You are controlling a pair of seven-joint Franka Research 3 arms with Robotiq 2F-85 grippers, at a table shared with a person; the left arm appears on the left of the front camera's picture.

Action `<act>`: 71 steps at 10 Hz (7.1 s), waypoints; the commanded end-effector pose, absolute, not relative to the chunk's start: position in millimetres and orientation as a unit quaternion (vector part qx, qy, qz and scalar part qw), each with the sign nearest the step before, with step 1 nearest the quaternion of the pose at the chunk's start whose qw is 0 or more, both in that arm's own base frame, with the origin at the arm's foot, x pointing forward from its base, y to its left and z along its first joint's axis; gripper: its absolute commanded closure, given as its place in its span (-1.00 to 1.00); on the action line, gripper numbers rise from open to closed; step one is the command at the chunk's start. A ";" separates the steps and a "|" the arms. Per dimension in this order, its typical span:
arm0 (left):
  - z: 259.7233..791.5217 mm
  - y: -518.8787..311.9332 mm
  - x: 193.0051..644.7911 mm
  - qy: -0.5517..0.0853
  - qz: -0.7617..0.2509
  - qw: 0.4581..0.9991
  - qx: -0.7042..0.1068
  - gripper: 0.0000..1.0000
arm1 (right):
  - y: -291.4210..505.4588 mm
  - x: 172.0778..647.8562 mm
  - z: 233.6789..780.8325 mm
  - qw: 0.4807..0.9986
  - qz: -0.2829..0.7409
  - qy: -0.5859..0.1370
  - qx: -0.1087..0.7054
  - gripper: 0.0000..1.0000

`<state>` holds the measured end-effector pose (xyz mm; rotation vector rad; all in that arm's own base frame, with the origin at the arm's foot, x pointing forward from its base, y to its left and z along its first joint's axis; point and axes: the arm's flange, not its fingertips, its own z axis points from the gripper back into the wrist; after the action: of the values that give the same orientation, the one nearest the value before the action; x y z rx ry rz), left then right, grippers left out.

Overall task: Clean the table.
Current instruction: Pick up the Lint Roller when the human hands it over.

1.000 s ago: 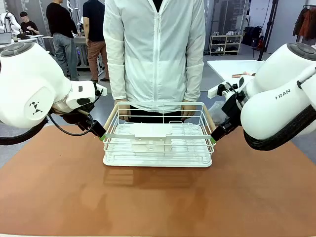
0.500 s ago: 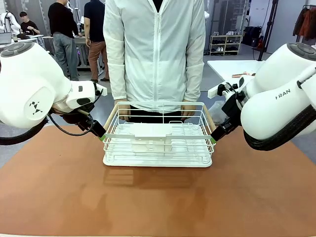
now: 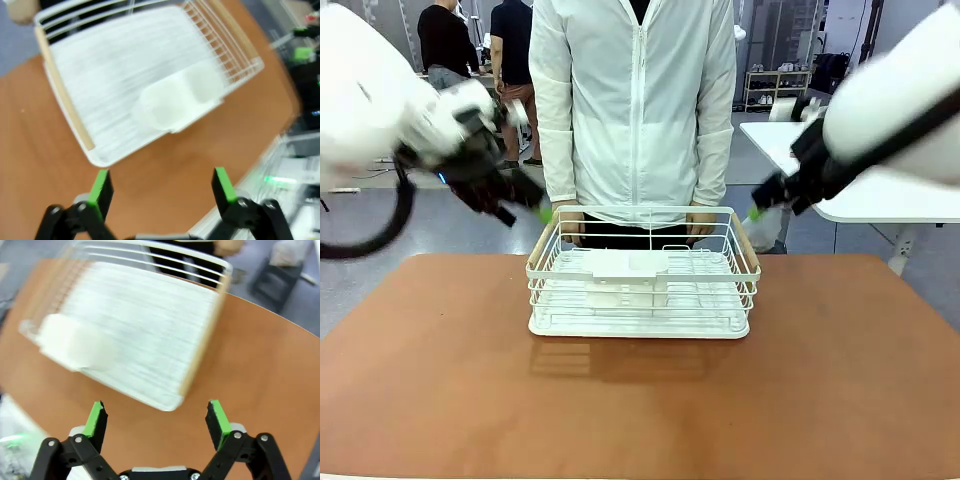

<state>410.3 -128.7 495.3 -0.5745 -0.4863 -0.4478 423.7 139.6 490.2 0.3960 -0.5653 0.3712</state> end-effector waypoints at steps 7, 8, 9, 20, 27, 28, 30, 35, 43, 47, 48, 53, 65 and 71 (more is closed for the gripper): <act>519.4 224.4 330.1 -0.208 0.150 0.701 -0.665 -1.00 | -185.8 405.5 521.6 0.784 -0.162 -0.194 0.568 -1.00; 506.6 252.5 313.7 -0.220 0.194 0.696 -0.655 -1.00 | -218.7 393.2 503.3 0.780 -0.196 -0.197 0.561 -1.00; 493.1 272.7 302.1 -0.223 0.229 0.693 -0.646 -1.00 | -243.8 384.0 482.8 0.770 -0.237 -0.201 0.557 -1.00; 472.8 297.5 289.1 -0.217 0.254 0.695 -0.637 -1.00 | -271.2 369.0 460.8 0.773 -0.258 -0.188 0.549 -1.00; 472.8 297.5 289.1 -0.217 0.254 0.695 -0.637 -1.00 | -271.2 369.0 460.8 0.773 -0.258 -0.188 0.549 -1.00; 472.8 297.5 289.1 -0.217 0.254 0.695 -0.637 -1.00 | -271.2 369.0 460.8 0.773 -0.258 -0.188 0.549 -1.00; 472.8 297.5 289.1 -0.217 0.254 0.695 -0.637 -1.00 | -271.2 369.0 460.8 0.773 -0.258 -0.188 0.549 -1.00; 472.8 297.5 289.1 -0.217 0.254 0.695 -0.637 -1.00 | -271.2 369.0 460.8 0.773 -0.258 -0.188 0.549 -1.00; 472.8 297.5 289.1 -0.217 0.254 0.695 -0.637 -1.00 | -271.2 369.0 460.8 0.773 -0.258 -0.188 0.549 -1.00; 472.8 297.5 289.1 -0.217 0.254 0.695 -0.637 -1.00 | -271.2 369.0 460.8 0.773 -0.258 -0.188 0.549 -1.00; 472.8 297.5 289.1 -0.217 0.254 0.695 -0.637 -1.00 | -271.2 369.0 460.8 0.773 -0.258 -0.188 0.549 -1.00; 472.8 297.5 289.1 -0.217 0.254 0.695 -0.637 -1.00 | -271.2 369.0 460.8 0.773 -0.258 -0.188 0.549 -1.00; 472.8 297.5 289.1 -0.217 0.254 0.695 -0.637 -1.00 | -271.2 369.0 460.8 0.773 -0.258 -0.188 0.549 -1.00; 472.8 297.5 289.1 -0.217 0.254 0.695 -0.637 -1.00 | -271.2 369.0 460.8 0.773 -0.258 -0.188 0.549 -1.00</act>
<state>291.3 294.7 471.5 -1.4089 -0.4816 0.5806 370.3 -272.1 458.5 1.1751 -0.3931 -0.5688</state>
